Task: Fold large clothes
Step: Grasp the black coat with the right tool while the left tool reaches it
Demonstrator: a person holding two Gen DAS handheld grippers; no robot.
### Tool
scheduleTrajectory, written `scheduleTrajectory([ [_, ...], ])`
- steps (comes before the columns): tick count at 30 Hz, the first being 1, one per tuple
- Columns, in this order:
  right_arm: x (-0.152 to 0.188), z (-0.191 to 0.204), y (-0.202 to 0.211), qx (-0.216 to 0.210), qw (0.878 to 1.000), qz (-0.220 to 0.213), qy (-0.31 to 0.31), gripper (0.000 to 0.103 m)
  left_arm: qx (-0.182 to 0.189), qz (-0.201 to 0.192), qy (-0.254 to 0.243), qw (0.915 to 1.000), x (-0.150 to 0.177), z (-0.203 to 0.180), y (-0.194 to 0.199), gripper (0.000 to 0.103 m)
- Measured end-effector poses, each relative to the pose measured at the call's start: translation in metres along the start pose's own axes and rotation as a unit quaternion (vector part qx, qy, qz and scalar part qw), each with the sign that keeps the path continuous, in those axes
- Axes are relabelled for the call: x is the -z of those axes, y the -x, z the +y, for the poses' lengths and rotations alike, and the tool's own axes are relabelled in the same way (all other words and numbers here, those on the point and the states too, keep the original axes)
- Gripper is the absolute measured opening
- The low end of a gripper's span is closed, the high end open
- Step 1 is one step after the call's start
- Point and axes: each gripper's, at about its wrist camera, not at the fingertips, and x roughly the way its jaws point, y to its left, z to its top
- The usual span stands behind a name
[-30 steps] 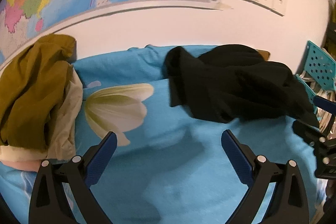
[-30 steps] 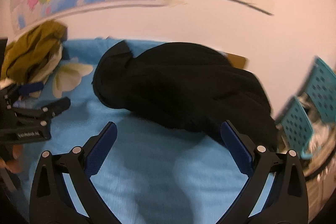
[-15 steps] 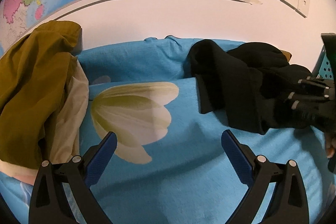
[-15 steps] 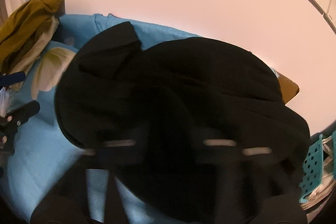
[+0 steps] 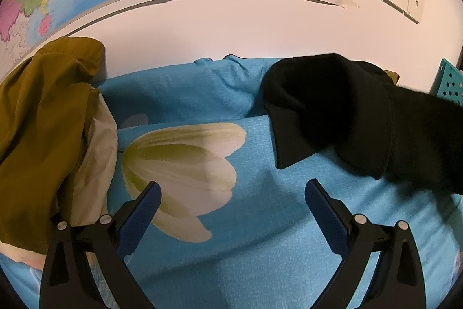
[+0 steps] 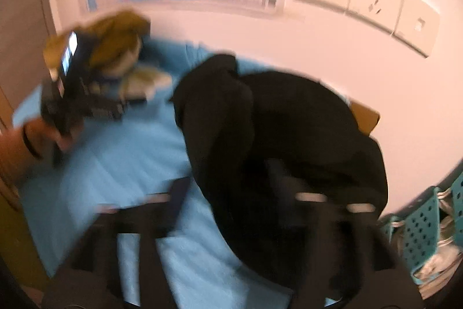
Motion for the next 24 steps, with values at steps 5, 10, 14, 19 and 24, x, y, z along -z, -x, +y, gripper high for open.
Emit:
scheduleTrajectory([
  [5, -0.024, -0.004, -0.03, -0.005, 1.0, -0.007, -0.003, 0.097, -0.005, 0.003, 0.0, 1.0, 0.0, -0.001, -0.002, 0.096],
  [10, -0.059, -0.006, -0.081, -0.055, 0.998, 0.024, -0.019, 0.097, -0.012, 0.002, 0.0, 0.9999, -0.002, 0.001, -0.002, 0.096],
  [14, -0.07, 0.02, -0.109, -0.077, 0.994, 0.074, 0.029, 0.013, -0.018, 0.006, -0.002, 0.9998, -0.005, 0.005, -0.007, 0.096],
  [19, -0.088, 0.017, -0.048, -0.03, 0.999, 0.004, 0.039, 0.005, -0.004, -0.008, -0.018, 0.9998, -0.014, 0.012, -0.008, 0.096],
  [24, -0.102, -0.025, 0.041, 0.06, 0.994, -0.093, 0.019, 0.005, 0.046, -0.054, -0.062, 0.9955, -0.039, -0.004, -0.002, 0.096],
])
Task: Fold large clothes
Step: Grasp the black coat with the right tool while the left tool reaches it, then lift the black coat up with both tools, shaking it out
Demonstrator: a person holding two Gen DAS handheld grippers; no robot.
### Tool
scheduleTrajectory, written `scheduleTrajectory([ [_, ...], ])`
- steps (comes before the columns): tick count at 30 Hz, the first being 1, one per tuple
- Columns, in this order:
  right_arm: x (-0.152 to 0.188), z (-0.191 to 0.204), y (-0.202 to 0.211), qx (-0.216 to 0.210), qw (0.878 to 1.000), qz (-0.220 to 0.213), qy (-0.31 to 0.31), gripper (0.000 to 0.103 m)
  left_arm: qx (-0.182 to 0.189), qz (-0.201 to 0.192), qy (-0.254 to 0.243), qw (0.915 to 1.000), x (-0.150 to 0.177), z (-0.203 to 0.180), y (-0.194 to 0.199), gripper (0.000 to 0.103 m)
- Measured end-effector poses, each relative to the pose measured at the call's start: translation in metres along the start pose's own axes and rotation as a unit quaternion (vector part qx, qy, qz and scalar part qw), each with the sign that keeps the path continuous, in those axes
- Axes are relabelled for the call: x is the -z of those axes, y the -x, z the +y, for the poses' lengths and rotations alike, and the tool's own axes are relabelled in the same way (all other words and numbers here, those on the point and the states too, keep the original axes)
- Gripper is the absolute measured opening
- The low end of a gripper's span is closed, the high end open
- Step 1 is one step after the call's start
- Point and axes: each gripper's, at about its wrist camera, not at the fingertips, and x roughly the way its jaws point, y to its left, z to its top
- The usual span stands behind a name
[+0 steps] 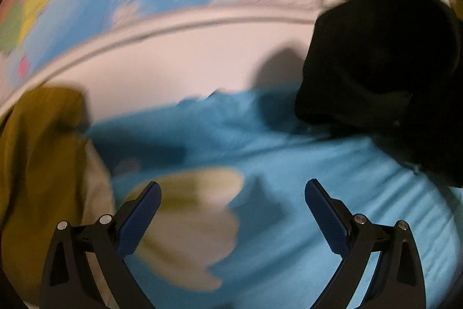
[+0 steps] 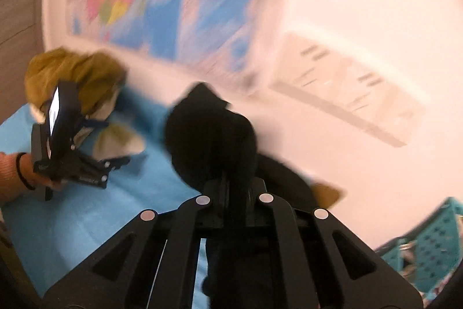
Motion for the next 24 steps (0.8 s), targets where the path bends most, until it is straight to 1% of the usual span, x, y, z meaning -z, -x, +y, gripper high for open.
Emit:
scheduleTrajectory([
  [2, -0.007, -0.023, 0.02, 0.023, 0.999, -0.019, -0.023, 0.005, 0.038, -0.014, -0.02, 0.999, -0.011, -0.012, -0.002, 0.096],
  [4, -0.009, -0.04, 0.035, 0.033, 0.998, -0.039, -0.045, 0.005, 0.083, -0.036, -0.057, 0.9943, -0.022, -0.033, -0.004, 0.096],
  [6, -0.009, -0.057, 0.046, 0.033, 0.996, -0.049, -0.074, 0.005, 0.099, -0.066, -0.088, 0.989, -0.031, -0.053, -0.004, 0.096],
  [7, -0.008, -0.065, 0.049, 0.031, 0.994, -0.053, -0.087, 0.005, 0.114, -0.08, -0.104, 0.9847, -0.035, -0.063, -0.005, 0.096],
  [8, -0.006, -0.072, 0.052, 0.026, 0.993, -0.056, -0.1, 0.005, 0.12, -0.092, -0.119, 0.9813, -0.039, -0.074, -0.008, 0.096],
  [9, -0.005, -0.076, 0.055, 0.027, 0.992, -0.058, -0.107, 0.005, 0.124, -0.098, -0.125, 0.9795, -0.041, -0.081, -0.01, 0.096],
  [11, -0.002, -0.079, 0.058, 0.022, 0.991, -0.06, -0.115, 0.005, 0.146, -0.107, -0.141, 0.9733, -0.046, -0.098, -0.017, 0.096],
  [13, 0.001, -0.08, 0.062, 0.018, 0.991, -0.063, -0.119, 0.005, 0.141, -0.115, -0.158, 0.9704, -0.054, -0.116, -0.031, 0.096],
  [14, 0.001, -0.082, 0.064, 0.018, 0.99, -0.065, -0.121, 0.005, 0.135, -0.114, -0.159, 0.9713, -0.06, -0.123, -0.044, 0.083],
  [15, 0.001, -0.081, 0.065, 0.018, 0.99, -0.066, -0.123, 0.005, 0.132, -0.109, -0.156, 0.9728, -0.065, -0.127, -0.053, 0.068],
  [16, 0.002, -0.082, 0.066, 0.021, 0.99, -0.067, -0.124, 0.005, 0.133, -0.1, -0.151, 0.9743, -0.069, -0.129, -0.06, 0.026],
  [17, 0.003, -0.083, 0.069, 0.027, 0.989, -0.069, -0.125, 0.005, 0.144, -0.086, -0.139, 0.976, -0.075, -0.131, -0.067, 0.003],
  [18, 0.007, -0.087, 0.076, 0.035, 0.988, -0.072, -0.129, 0.005, 0.164, -0.08, -0.119, 0.9759, -0.082, -0.132, -0.068, 0.003],
  [19, 0.008, -0.092, 0.08, 0.045, 0.987, -0.075, -0.136, 0.004, 0.172, -0.087, -0.107, 0.9754, -0.089, -0.134, -0.064, 0.002],
  [20, 0.007, -0.097, 0.087, 0.061, 0.985, -0.079, -0.138, 0.004, 0.174, -0.096, -0.106, 0.9744, -0.095, -0.138, -0.059, 0.002],
  [22, 0.006, -0.112, 0.104, 0.077, 0.982, -0.086, -0.147, 0.004, 0.176, -0.118, -0.108, 0.9713, -0.114, -0.152, -0.041, 0.002],
  [24, -0.003, -0.131, 0.123, 0.102, 0.978, -0.092, -0.16, 0.004, 0.184, -0.135, -0.112, 0.9672, -0.14, -0.169, -0.02, 0.002],
])
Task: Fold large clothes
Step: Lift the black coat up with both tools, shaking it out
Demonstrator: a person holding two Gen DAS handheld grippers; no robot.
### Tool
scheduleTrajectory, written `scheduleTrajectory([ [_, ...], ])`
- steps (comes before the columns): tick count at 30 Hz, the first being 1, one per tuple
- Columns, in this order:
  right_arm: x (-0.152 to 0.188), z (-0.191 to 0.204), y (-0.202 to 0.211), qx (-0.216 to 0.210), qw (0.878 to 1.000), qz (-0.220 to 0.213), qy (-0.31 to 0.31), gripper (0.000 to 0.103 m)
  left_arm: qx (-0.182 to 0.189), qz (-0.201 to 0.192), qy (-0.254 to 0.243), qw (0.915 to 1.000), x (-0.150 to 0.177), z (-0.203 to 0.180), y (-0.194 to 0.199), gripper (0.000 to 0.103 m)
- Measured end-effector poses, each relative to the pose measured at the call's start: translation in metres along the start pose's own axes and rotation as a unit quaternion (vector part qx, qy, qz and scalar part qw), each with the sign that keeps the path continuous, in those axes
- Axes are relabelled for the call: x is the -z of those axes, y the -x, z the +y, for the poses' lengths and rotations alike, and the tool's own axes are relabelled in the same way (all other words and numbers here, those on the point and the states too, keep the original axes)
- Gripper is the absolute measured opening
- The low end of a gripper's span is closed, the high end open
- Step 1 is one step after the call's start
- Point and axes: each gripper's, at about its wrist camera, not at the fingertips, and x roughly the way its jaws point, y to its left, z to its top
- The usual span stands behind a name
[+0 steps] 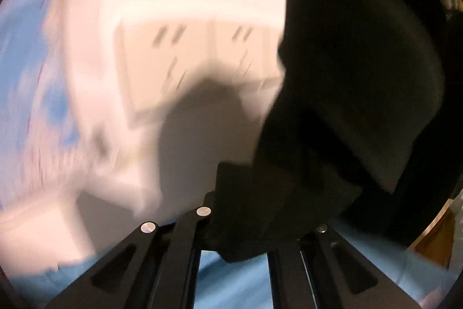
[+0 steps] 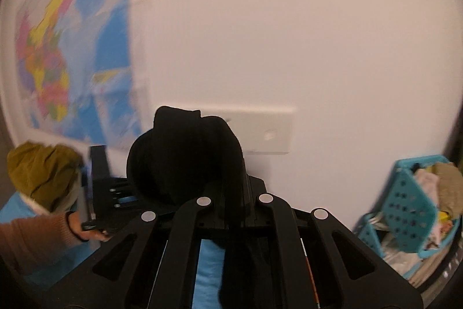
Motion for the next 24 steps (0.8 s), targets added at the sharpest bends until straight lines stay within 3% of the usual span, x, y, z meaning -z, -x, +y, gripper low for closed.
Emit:
scheduleTrajectory([
  [4, -0.044, -0.026, 0.033, 0.041, 0.999, -0.027, -0.004, 0.004, -0.002, -0.048, -0.011, 0.9988, -0.071, -0.032, 0.009, 0.002],
  [7, -0.075, -0.037, 0.074, 0.073, 0.994, -0.078, 0.002, 0.004, -0.002, -0.091, -0.011, 0.9958, -0.12, -0.05, 0.027, 0.002],
  [14, -0.133, -0.045, 0.19, 0.124, 0.971, -0.203, 0.002, 0.004, 0.007, -0.198, -0.008, 0.9801, -0.216, -0.091, 0.113, 0.002],
  [19, -0.146, -0.013, 0.257, 0.122, 0.961, -0.245, 0.034, 0.004, 0.001, -0.261, -0.023, 0.9651, -0.225, -0.107, 0.196, 0.002],
  [24, -0.138, 0.02, 0.314, 0.065, 0.957, -0.278, 0.041, 0.004, -0.02, -0.289, -0.026, 0.9567, -0.218, -0.118, 0.281, 0.003],
])
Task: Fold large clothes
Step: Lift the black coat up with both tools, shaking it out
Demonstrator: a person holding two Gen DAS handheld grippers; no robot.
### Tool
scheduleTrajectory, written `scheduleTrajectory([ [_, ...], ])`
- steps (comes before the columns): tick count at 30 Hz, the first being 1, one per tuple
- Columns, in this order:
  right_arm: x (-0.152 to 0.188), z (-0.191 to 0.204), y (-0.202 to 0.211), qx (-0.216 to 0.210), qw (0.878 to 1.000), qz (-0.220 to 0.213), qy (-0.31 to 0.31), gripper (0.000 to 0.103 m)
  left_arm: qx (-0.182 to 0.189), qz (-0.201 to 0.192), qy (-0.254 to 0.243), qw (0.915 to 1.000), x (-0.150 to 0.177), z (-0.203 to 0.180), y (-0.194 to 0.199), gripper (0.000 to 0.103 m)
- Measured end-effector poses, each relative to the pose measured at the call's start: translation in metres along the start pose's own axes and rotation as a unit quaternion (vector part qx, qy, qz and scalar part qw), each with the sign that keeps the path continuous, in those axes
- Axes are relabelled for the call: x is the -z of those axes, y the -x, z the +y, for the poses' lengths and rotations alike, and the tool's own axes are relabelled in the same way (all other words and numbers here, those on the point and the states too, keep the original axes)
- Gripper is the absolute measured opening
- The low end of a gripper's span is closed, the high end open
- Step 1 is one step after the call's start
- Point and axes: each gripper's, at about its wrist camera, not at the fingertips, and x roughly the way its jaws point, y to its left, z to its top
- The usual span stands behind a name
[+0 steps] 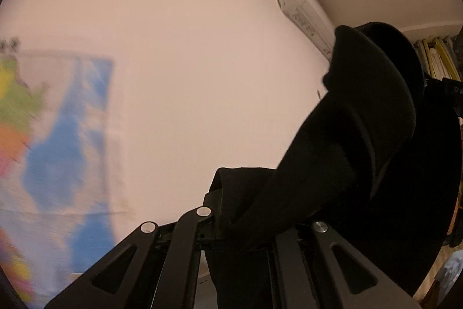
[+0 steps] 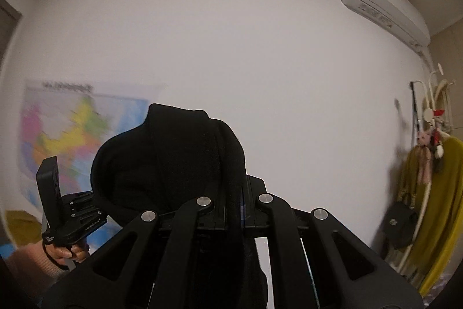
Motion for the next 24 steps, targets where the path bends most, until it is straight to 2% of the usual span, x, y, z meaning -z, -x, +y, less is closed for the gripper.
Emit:
scheduleTrajectory([
  [1, -0.002, 0.004, 0.01, -0.011, 1.0, -0.003, -0.002, 0.004, -0.01, 0.0, -0.008, 0.9999, -0.001, 0.012, 0.042, 0.003],
  [5, 0.002, 0.027, 0.043, -0.085, 0.996, 0.002, -0.018, 0.004, -0.056, 0.017, -0.044, 0.9973, -0.018, 0.016, 0.152, 0.003],
  [7, 0.008, 0.038, 0.054, -0.117, 0.993, 0.012, -0.02, 0.004, -0.078, 0.034, -0.054, 0.9949, -0.023, 0.027, 0.163, 0.003],
  [8, 0.015, 0.046, 0.061, -0.143, 0.989, 0.021, -0.025, 0.004, -0.087, 0.043, -0.063, 0.9933, -0.022, 0.035, 0.178, 0.003],
  [11, 0.03, 0.068, 0.078, -0.204, 0.978, 0.032, -0.033, 0.004, -0.125, 0.071, -0.089, 0.9856, -0.014, 0.03, 0.246, 0.003],
  [15, 0.051, 0.087, 0.077, -0.265, 0.961, 0.055, -0.052, 0.004, -0.15, 0.108, -0.096, 0.978, -0.01, 0.035, 0.292, 0.003],
  [17, 0.067, 0.095, 0.059, -0.289, 0.953, 0.07, -0.059, 0.004, -0.15, 0.126, -0.104, 0.975, -0.005, 0.037, 0.301, 0.003],
  [19, 0.086, 0.101, 0.028, -0.311, 0.942, 0.098, -0.078, 0.005, -0.16, 0.158, -0.108, 0.9684, 0.011, 0.046, 0.294, 0.003],
  [20, 0.093, 0.103, 0.017, -0.313, 0.94, 0.109, -0.08, 0.005, -0.16, 0.19, -0.098, 0.9638, 0.025, 0.057, 0.281, 0.003],
  [23, 0.153, 0.122, -0.066, -0.321, 0.923, 0.19, -0.098, 0.005, -0.155, 0.264, -0.053, 0.9506, 0.068, 0.094, 0.236, 0.003],
  [24, 0.176, 0.129, -0.092, -0.316, 0.917, 0.219, -0.107, 0.005, -0.156, 0.297, -0.03, 0.9416, 0.094, 0.113, 0.215, 0.003],
])
